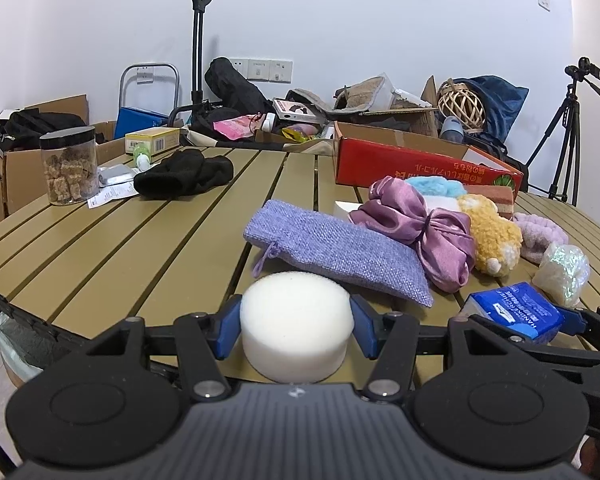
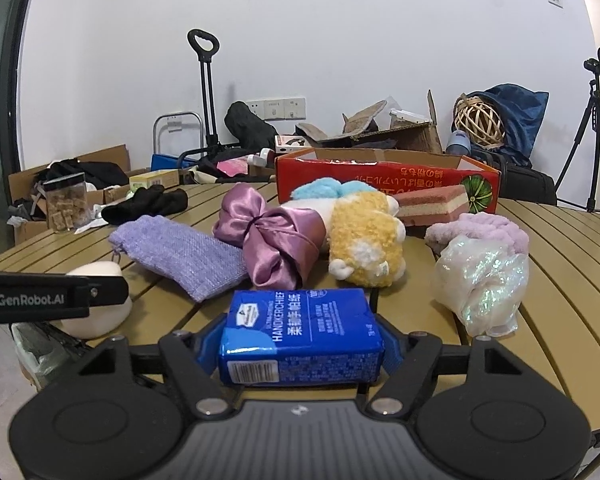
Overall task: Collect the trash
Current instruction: 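Close the left tool on the white sponge while the right tool grasps the blue tissue pack, then lift both held items and carry them down over the black trash bin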
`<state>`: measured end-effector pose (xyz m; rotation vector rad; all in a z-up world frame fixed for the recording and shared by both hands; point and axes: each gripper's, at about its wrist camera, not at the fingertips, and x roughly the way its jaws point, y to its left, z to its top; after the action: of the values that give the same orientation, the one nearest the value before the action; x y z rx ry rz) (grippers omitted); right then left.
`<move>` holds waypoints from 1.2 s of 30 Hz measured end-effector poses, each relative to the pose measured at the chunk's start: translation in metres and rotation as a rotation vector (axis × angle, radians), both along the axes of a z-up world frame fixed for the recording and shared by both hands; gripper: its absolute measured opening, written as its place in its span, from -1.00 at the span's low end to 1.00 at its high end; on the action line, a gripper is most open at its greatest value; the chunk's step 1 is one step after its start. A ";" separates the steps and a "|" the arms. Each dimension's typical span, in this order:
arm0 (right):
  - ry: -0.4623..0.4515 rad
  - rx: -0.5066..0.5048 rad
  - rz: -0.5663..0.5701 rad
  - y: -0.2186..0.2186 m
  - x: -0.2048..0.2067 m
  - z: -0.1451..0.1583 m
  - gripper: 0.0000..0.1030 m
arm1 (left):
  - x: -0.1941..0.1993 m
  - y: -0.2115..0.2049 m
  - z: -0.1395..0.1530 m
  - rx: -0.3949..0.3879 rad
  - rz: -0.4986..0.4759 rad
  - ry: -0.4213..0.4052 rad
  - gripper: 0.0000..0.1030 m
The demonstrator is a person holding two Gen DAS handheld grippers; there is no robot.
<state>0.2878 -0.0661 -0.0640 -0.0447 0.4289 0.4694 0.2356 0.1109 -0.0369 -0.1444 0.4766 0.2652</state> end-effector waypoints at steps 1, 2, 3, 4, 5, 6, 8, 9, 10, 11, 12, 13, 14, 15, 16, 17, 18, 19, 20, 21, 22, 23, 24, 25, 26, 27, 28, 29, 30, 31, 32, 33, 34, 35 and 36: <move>-0.002 0.003 0.002 0.000 -0.001 0.000 0.41 | 0.000 0.000 0.000 0.000 -0.001 -0.001 0.12; -0.005 0.006 0.005 -0.001 -0.001 0.001 0.41 | 0.000 0.000 0.000 0.001 -0.001 -0.002 0.12; -0.009 0.008 0.007 -0.001 -0.003 0.001 0.41 | 0.000 0.000 0.001 0.001 -0.002 -0.003 0.12; -0.013 0.009 0.010 -0.001 -0.004 0.002 0.40 | 0.000 -0.001 0.001 0.001 -0.002 -0.005 0.12; -0.018 0.011 0.012 -0.002 -0.005 0.002 0.40 | 0.000 -0.001 0.001 0.001 -0.002 -0.006 0.12; -0.023 0.013 0.014 -0.002 -0.006 0.003 0.40 | -0.001 -0.001 0.002 0.000 -0.004 -0.008 0.12; -0.030 0.014 0.017 -0.003 -0.008 0.004 0.40 | -0.001 -0.002 0.003 0.001 -0.007 -0.011 0.12; -0.033 0.015 0.018 -0.004 -0.010 0.005 0.40 | -0.002 -0.002 0.003 0.001 -0.009 -0.014 0.12; -0.036 0.016 0.019 -0.005 -0.011 0.005 0.40 | -0.003 -0.003 0.004 0.002 -0.010 -0.016 0.12; -0.040 0.016 0.020 -0.006 -0.013 0.006 0.40 | -0.004 -0.003 0.005 0.002 -0.011 -0.020 0.12; -0.043 0.016 0.020 -0.007 -0.014 0.006 0.40 | -0.004 -0.004 0.005 0.002 -0.012 -0.023 0.12; -0.047 0.016 0.020 -0.008 -0.016 0.007 0.40 | -0.005 -0.004 0.006 0.001 -0.013 -0.026 0.12; -0.050 0.016 0.020 -0.009 -0.018 0.007 0.40 | -0.005 -0.005 0.006 0.000 -0.014 -0.030 0.12; -0.052 0.016 0.020 -0.010 -0.020 0.008 0.40 | -0.006 -0.006 0.006 0.000 -0.016 -0.034 0.12; -0.056 0.016 0.019 -0.012 -0.022 0.008 0.40 | -0.007 -0.007 0.007 0.000 -0.020 -0.037 0.12; -0.059 0.016 0.018 -0.013 -0.024 0.009 0.40 | -0.008 -0.009 0.007 0.003 -0.023 -0.041 0.12; -0.062 0.016 0.016 -0.015 -0.026 0.010 0.40 | -0.008 -0.011 0.007 0.006 -0.025 -0.043 0.12; -0.063 0.017 0.015 -0.017 -0.029 0.010 0.40 | -0.009 -0.013 0.007 0.012 -0.025 -0.043 0.12; -0.063 0.018 0.012 -0.019 -0.031 0.011 0.40 | -0.010 -0.016 0.007 0.017 -0.024 -0.041 0.12; -0.064 0.021 0.009 -0.021 -0.034 0.012 0.40 | -0.011 -0.018 0.007 0.018 -0.026 -0.039 0.12; -0.065 0.023 0.007 -0.022 -0.036 0.013 0.40 | -0.013 -0.020 0.008 0.016 -0.030 -0.041 0.12; -0.066 0.026 0.004 -0.024 -0.039 0.014 0.40 | -0.016 -0.022 0.009 0.016 -0.033 -0.045 0.12; -0.066 0.027 0.002 -0.026 -0.041 0.015 0.40 | -0.019 -0.024 0.010 0.019 -0.034 -0.051 0.12; -0.069 0.027 0.000 -0.027 -0.045 0.016 0.40 | -0.022 -0.027 0.011 0.026 -0.034 -0.059 0.12; -0.071 0.027 -0.001 -0.030 -0.048 0.017 0.40 | -0.025 -0.029 0.012 0.033 -0.033 -0.066 0.12; -0.072 0.028 -0.003 -0.032 -0.051 0.019 0.40 | -0.029 -0.032 0.013 0.039 -0.034 -0.073 0.12; -0.073 0.030 -0.004 -0.034 -0.054 0.020 0.40 | -0.032 -0.034 0.014 0.043 -0.036 -0.076 0.12; -0.074 0.030 -0.006 -0.037 -0.058 0.022 0.40 | -0.035 -0.037 0.014 0.045 -0.040 -0.077 0.12; -0.074 0.029 -0.006 -0.039 -0.062 0.023 0.40 | -0.039 -0.039 0.014 0.047 -0.046 -0.076 0.12; -0.073 0.026 -0.006 -0.042 -0.067 0.024 0.40 | -0.042 -0.041 0.014 0.048 -0.051 -0.077 0.12; -0.073 0.023 -0.006 -0.044 -0.071 0.024 0.40 | -0.046 -0.044 0.014 0.051 -0.056 -0.080 0.12; -0.072 0.018 -0.005 -0.046 -0.075 0.025 0.40 | -0.052 -0.047 0.014 0.057 -0.062 -0.085 0.12; -0.071 0.011 -0.005 -0.048 -0.080 0.025 0.40 | -0.056 -0.050 0.014 0.063 -0.067 -0.087 0.12; -0.069 0.003 -0.003 -0.050 -0.085 0.025 0.40 | -0.061 -0.053 0.014 0.068 -0.073 -0.089 0.12; -0.066 -0.006 -0.002 -0.052 -0.089 0.025 0.40 | -0.065 -0.055 0.014 0.070 -0.079 -0.088 0.12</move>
<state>0.1992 -0.1179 -0.0393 -0.0652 0.3652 0.4638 0.1704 0.0561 -0.0231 -0.0688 0.3844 0.1972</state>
